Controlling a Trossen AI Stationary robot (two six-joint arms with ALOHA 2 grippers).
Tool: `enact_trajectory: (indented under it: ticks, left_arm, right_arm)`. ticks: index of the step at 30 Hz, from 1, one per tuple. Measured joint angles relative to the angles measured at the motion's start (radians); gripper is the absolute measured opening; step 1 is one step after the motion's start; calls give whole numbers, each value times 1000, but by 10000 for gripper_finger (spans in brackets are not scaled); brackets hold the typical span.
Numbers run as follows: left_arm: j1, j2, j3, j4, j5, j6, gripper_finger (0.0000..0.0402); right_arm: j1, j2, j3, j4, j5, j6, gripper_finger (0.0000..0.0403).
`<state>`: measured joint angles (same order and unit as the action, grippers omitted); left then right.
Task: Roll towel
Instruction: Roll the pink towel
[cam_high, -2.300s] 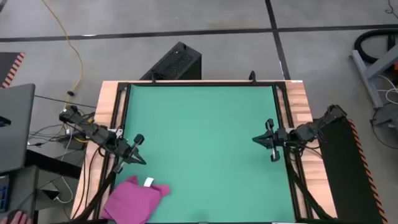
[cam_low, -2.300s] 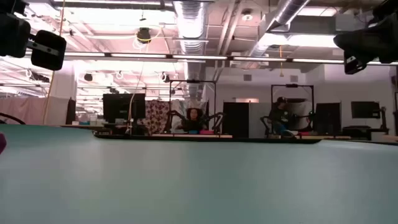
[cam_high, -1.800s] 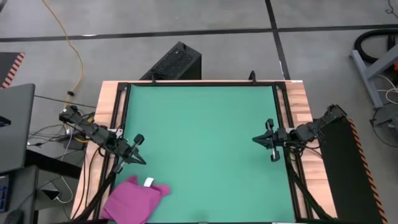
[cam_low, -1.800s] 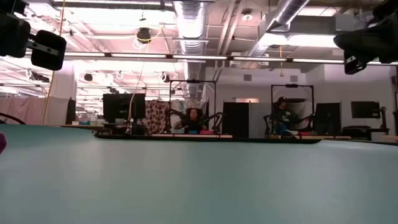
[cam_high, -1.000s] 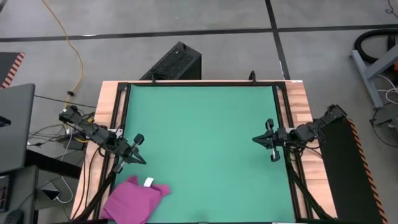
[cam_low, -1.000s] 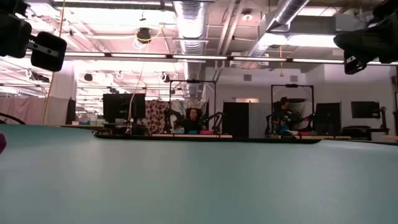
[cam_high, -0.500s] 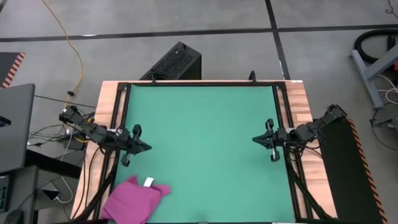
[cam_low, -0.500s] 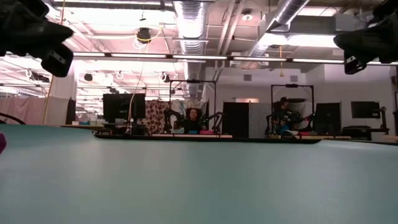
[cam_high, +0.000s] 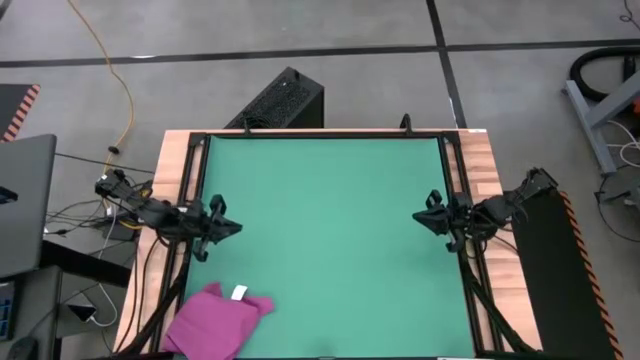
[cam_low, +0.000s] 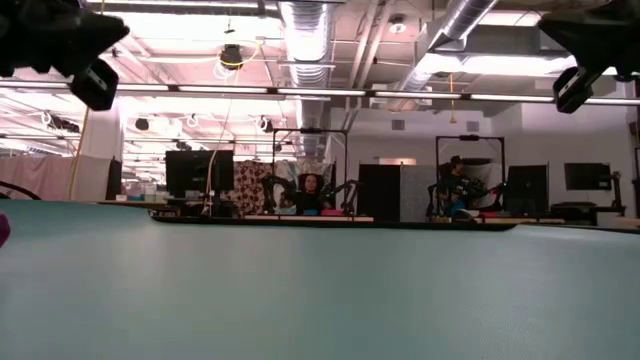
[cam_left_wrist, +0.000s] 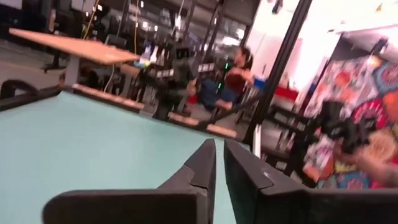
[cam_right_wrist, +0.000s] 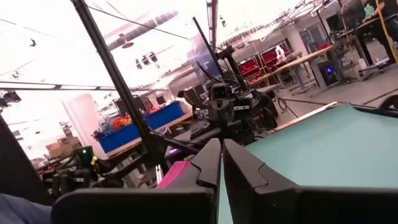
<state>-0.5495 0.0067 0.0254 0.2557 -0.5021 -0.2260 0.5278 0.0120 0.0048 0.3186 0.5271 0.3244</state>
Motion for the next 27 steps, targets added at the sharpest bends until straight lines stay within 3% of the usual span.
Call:
enact_trajectory:
  ticks: [8, 14, 18, 23, 27]
  left_arm:
    - [0, 6, 65, 100, 3, 48, 90]
    - [0, 121, 262, 62, 41, 167, 134]
    - [0, 254, 482, -137, -20, 195, 148]
    - [0, 428, 774, -507, -61, 158, 149]
    - [0, 543, 924, -724, -56, 46, 149]
  right_arm:
    - [0, 1, 22, 46, 54, -146, 42]
    - [0, 43, 121, 157, -64, -332, 42]
    - [1, 123, 283, 138, -129, -534, 42]
    - [0, 327, 477, 52, -82, -644, 42]
    - [-3, 553, 608, -28, -18, -649, 42]
